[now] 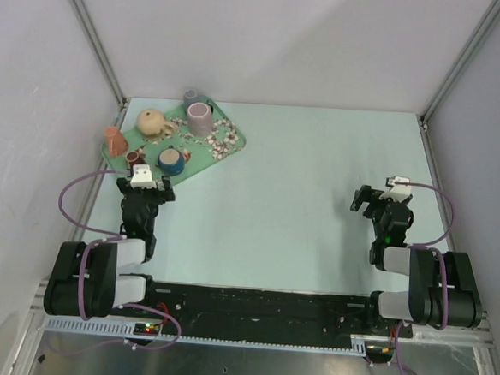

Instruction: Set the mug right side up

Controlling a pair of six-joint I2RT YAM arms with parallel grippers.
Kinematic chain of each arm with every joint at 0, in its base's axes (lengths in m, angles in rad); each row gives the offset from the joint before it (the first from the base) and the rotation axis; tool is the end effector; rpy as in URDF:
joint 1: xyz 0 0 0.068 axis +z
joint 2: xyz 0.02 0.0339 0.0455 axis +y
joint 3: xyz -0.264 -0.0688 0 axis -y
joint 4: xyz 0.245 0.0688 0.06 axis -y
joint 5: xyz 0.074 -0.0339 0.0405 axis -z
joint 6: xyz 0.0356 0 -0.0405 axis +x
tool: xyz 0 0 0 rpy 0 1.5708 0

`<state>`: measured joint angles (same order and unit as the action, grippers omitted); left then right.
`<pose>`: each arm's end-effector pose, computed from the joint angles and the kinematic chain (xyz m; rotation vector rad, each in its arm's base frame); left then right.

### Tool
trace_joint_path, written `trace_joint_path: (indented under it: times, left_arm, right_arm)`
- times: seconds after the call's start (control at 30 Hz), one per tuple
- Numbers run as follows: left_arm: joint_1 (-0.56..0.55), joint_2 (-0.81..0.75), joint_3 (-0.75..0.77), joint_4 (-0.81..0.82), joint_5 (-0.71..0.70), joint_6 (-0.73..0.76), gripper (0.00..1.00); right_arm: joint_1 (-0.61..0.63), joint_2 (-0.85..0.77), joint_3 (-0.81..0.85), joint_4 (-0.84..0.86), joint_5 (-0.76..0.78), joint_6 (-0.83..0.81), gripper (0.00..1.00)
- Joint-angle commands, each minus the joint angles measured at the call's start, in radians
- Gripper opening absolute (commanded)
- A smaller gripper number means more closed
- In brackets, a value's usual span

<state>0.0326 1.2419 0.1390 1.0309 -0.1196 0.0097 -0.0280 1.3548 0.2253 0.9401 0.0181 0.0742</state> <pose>0.2076 0.0110 0.1639 -0.1102 1.6402 0.1305 0.2298 -0.0071 0.1548 0.1031 1.7572 0.0177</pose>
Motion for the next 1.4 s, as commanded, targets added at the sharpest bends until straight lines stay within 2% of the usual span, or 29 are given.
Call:
trace_joint_path:
  times: [0.0,0.07,0.17,0.23,0.33,0.43,0.5,0.57,0.63,0.7,0.8,0.9,1.07,1.3,1.37]
  left_arm:
    - [-0.001,-0.003,0.022,0.056,-0.009,0.031,0.98]
    - [0.0,-0.002,0.022,0.056,-0.009,0.031,0.98]
    - [-0.002,-0.012,0.023,0.063,-0.004,0.032,0.98]
    - [0.001,-0.089,0.038,-0.003,0.012,0.032,0.98]
    - [0.003,-0.284,0.133,-0.336,0.126,0.053,0.98]
    - [0.005,-0.36,0.392,-0.805,0.158,0.007,0.98]
    - [0.015,-0.303,0.622,-1.126,0.215,0.004,0.98]
    - [0.034,-0.209,0.83,-1.37,0.296,0.021,0.98]
    - [0.046,-0.106,0.987,-1.545,0.351,0.073,0.98]
    - [0.05,-0.017,1.105,-1.658,0.324,0.12,0.98]
    - [0.056,0.121,1.256,-1.767,0.216,0.165,0.98]
    - [0.068,0.271,1.383,-1.845,0.147,0.172,0.95]
    - [0.076,0.498,1.593,-1.88,-0.093,0.109,0.99]
    - [0.097,0.696,1.649,-1.885,-0.209,0.099,1.0]
    - [0.119,0.733,1.65,-1.885,-0.2,0.093,1.0]
  right_arm:
    - [-0.005,0.004,0.029,0.027,0.0,-0.011,1.0]
    - [-0.011,-0.019,0.05,-0.023,0.007,0.002,1.0]
    - [-0.06,-0.121,0.167,-0.267,-0.013,0.051,1.0]
    - [-0.119,-0.183,0.239,-0.417,-0.051,0.165,1.0]
    - [-0.221,-0.249,0.302,-0.507,-0.186,0.307,1.0]
    - [-0.267,-0.289,0.335,-0.487,-0.271,0.401,1.0]
    - [-0.273,-0.286,0.378,-0.5,-0.339,0.429,1.0]
    - [-0.259,-0.258,0.445,-0.561,-0.415,0.441,1.0]
    - [-0.217,-0.218,0.529,-0.681,-0.453,0.413,1.0]
    - [-0.152,-0.179,0.614,-0.824,-0.425,0.343,1.0]
    - [-0.053,-0.134,0.683,-0.961,-0.344,0.244,1.0]
    - [0.01,-0.1,0.699,-0.997,-0.337,0.206,1.0]
    - [0.094,-0.032,0.734,-1.033,-0.331,0.186,1.0]
    - [0.163,0.057,0.798,-1.127,-0.306,0.158,1.0]
    - [0.172,0.069,0.802,-1.136,-0.299,0.158,1.0]
